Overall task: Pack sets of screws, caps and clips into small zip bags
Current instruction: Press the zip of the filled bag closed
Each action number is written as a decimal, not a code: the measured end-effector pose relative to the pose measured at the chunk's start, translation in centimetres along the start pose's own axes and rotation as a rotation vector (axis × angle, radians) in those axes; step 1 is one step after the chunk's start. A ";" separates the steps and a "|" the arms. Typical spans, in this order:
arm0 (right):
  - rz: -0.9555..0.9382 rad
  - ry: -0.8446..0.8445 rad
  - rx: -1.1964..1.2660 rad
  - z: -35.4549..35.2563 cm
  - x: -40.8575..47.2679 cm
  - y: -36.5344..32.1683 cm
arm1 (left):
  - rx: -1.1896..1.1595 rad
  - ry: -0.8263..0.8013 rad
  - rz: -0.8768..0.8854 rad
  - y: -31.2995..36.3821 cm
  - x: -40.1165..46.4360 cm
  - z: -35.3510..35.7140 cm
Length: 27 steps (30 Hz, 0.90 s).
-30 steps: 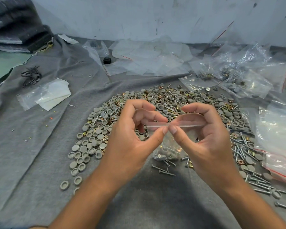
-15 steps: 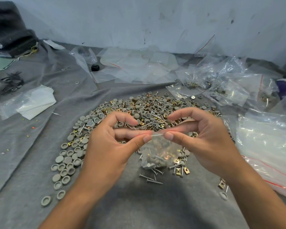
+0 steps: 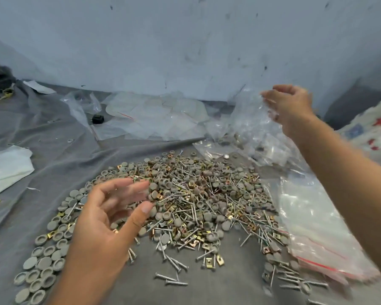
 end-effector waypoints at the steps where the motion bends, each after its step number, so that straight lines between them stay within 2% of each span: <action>1: 0.045 0.061 0.052 -1.2 2.0 0.3 | 0.017 -0.007 0.010 -0.2 0.0 -0.1; 4: 0.213 0.240 0.187 -5.3 6.5 3.6 | 0.039 -0.010 0.034 -1.1 0.3 -0.2; 6: 0.327 0.359 0.125 -9.0 7.9 7.1 | 0.056 -0.003 0.052 -1.6 0.4 -0.3; 8: 0.443 0.367 -0.074 -11.7 8.9 10.1 | 0.060 0.002 0.054 -2.1 0.5 -0.5; 9: 0.448 0.336 -0.008 -12.7 8.8 11.3 | 0.058 0.007 0.050 -2.4 0.5 -0.8; 10: 0.402 0.293 -0.086 -13.4 8.2 11.9 | 0.062 0.008 0.051 -2.6 0.5 -1.0; 13: 0.240 0.356 -0.450 -16.5 4.9 10.3 | 0.065 0.013 0.053 -2.9 0.6 -1.5; 15: 0.135 0.227 -0.682 -17.1 1.6 9.1 | 0.075 0.018 0.056 -2.9 0.7 -1.7; 18: 0.089 -0.127 -1.042 -17.0 -6.2 10.7 | 0.102 -0.002 0.057 -3.2 0.7 -1.6; 20: 0.056 -0.222 -1.273 -17.4 -11.0 13.6 | 0.106 -0.013 0.064 -3.3 0.5 -1.4; 22: -0.039 -0.189 -1.357 -17.6 -13.5 15.9 | 0.110 -0.040 0.064 -3.5 0.4 -1.1; 27: -0.156 0.056 -1.179 -18.4 -14.3 14.9 | 0.143 -0.080 0.056 -4.1 -0.2 -0.9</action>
Point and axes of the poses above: each hand's wrist, its own x-axis towards the middle knuckle, its own z-axis out of the palm, y = z × x, the point moved 6 cm from there along x, towards the middle knuckle, and after that the axes turned 14 degrees about z, right-handed, at the moved point
